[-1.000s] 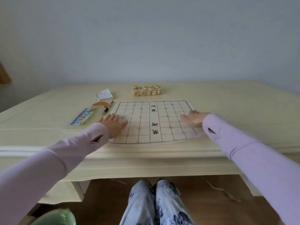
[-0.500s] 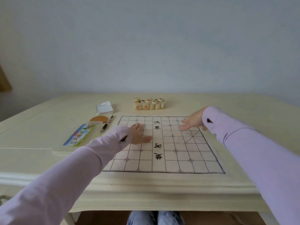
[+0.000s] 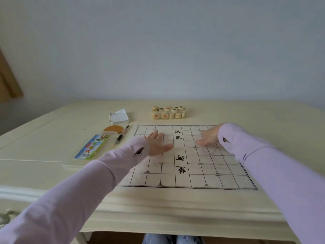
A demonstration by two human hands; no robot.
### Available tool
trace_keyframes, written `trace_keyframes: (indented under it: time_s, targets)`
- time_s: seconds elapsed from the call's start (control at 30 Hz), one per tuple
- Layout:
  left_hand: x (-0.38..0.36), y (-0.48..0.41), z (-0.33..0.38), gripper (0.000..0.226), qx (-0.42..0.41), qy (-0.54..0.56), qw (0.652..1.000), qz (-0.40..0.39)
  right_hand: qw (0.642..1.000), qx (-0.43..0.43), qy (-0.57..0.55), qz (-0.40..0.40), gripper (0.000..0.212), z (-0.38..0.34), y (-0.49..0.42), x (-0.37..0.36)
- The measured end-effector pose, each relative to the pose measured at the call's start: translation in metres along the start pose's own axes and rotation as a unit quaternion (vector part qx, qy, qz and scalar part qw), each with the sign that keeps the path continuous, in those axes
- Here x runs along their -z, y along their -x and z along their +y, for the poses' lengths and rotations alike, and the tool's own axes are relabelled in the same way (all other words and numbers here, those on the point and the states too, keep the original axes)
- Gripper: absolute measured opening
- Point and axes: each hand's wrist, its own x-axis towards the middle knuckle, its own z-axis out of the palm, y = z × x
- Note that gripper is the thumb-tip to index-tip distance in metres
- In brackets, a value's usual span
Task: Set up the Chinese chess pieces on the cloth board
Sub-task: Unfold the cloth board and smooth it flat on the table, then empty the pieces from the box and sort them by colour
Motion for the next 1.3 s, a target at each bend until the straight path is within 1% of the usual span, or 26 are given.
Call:
trace_keyframes:
  time_s: [0.07, 0.1, 0.17, 0.2, 0.23, 0.27, 0.3, 0.37, 0.47, 0.53, 0.6, 0.67, 0.77, 0.9, 0.97, 1.0, 1.07, 1.13, 1.23, 1.3]
  targets:
    - [0.023, 0.003, -0.015, 0.082, 0.014, 0.026, 0.998, 0.047, 0.994, 0.028, -0.076, 0.072, 0.069, -0.009, -0.002, 0.017]
    - [0.036, 0.005, -0.025, 0.085, 0.039, 0.034, 0.996, 0.074, 0.985, 0.051, -0.123, 0.114, 0.063, -0.017, -0.005, 0.028]
    - [0.057, 0.009, -0.054, 0.08, 0.097, 0.015, 0.99, 0.104, 0.956, 0.097, -0.199, 0.19, 0.036, -0.04, -0.014, 0.049]
    - [0.062, 0.013, -0.066, 0.074, 0.115, -0.014, 0.989, 0.094, 0.944, 0.11, -0.23, 0.211, 0.032, -0.054, -0.015, 0.057]
    - [0.064, 0.019, -0.077, 0.07, 0.134, -0.034, 0.989, 0.057, 0.934, 0.118, -0.254, 0.223, 0.038, -0.07, -0.017, 0.064]
    - [0.062, 0.024, -0.089, 0.069, 0.148, -0.037, 0.988, 0.02, 0.926, 0.127, -0.272, 0.228, 0.04, -0.086, -0.02, 0.069]
    - [0.059, 0.028, -0.1, 0.07, 0.158, -0.027, 0.987, -0.014, 0.922, 0.136, -0.286, 0.223, 0.036, -0.102, -0.024, 0.073]
    - [0.056, 0.034, -0.119, 0.077, 0.16, 0.007, 0.987, -0.032, 0.915, 0.162, -0.314, 0.195, 0.021, -0.132, -0.035, 0.079]
    - [0.053, 0.036, -0.129, 0.083, 0.179, 0.014, 0.984, -0.02, 0.9, 0.18, -0.37, 0.146, 0.03, -0.165, -0.05, 0.082]
    - [0.049, 0.03, -0.136, 0.082, 0.208, 0.017, 0.978, -0.018, 0.899, 0.185, -0.375, 0.128, 0.036, -0.183, -0.059, 0.083]
    - [0.046, 0.022, -0.147, 0.084, 0.234, 0.026, 0.972, -0.008, 0.903, 0.196, -0.366, 0.108, 0.042, -0.196, -0.066, 0.083]
    - [0.045, 0.017, -0.159, 0.086, 0.255, 0.038, 0.966, -0.009, 0.914, 0.226, -0.326, 0.087, 0.047, -0.206, -0.073, 0.082]
    - [0.045, 0.014, -0.172, 0.092, 0.268, 0.052, 0.962, -0.023, 0.934, 0.281, -0.202, 0.09, 0.045, -0.216, -0.077, 0.081]
    - [0.045, 0.009, -0.186, 0.092, 0.275, 0.083, 0.958, -0.006, 0.934, 0.316, -0.089, 0.139, 0.028, -0.226, -0.088, 0.086]
    - [0.051, 0.002, -0.19, 0.086, 0.282, 0.086, 0.955, 0.023, 0.929, 0.331, -0.022, 0.162, 0.017, -0.23, -0.094, 0.089]
    - [0.055, -0.005, -0.193, 0.082, 0.291, 0.085, 0.952, 0.044, 0.924, 0.339, 0.01, 0.176, 0.016, -0.232, -0.097, 0.09]
    - [0.062, -0.019, -0.201, 0.076, 0.313, 0.078, 0.944, 0.076, 0.91, 0.356, 0.058, 0.206, 0.018, -0.233, -0.1, 0.09]
    - [0.069, -0.035, -0.211, 0.075, 0.32, 0.081, 0.94, 0.081, 0.896, 0.365, 0.083, 0.239, 0.024, -0.23, -0.106, 0.09]
    - [0.071, -0.056, -0.224, 0.074, 0.305, 0.096, 0.945, 0.074, 0.882, 0.356, 0.077, 0.3, 0.03, -0.218, -0.118, 0.095]
    - [0.07, -0.069, -0.233, 0.074, 0.287, 0.112, 0.948, 0.081, 0.883, 0.33, 0.049, 0.329, 0.035, -0.208, -0.129, 0.101]
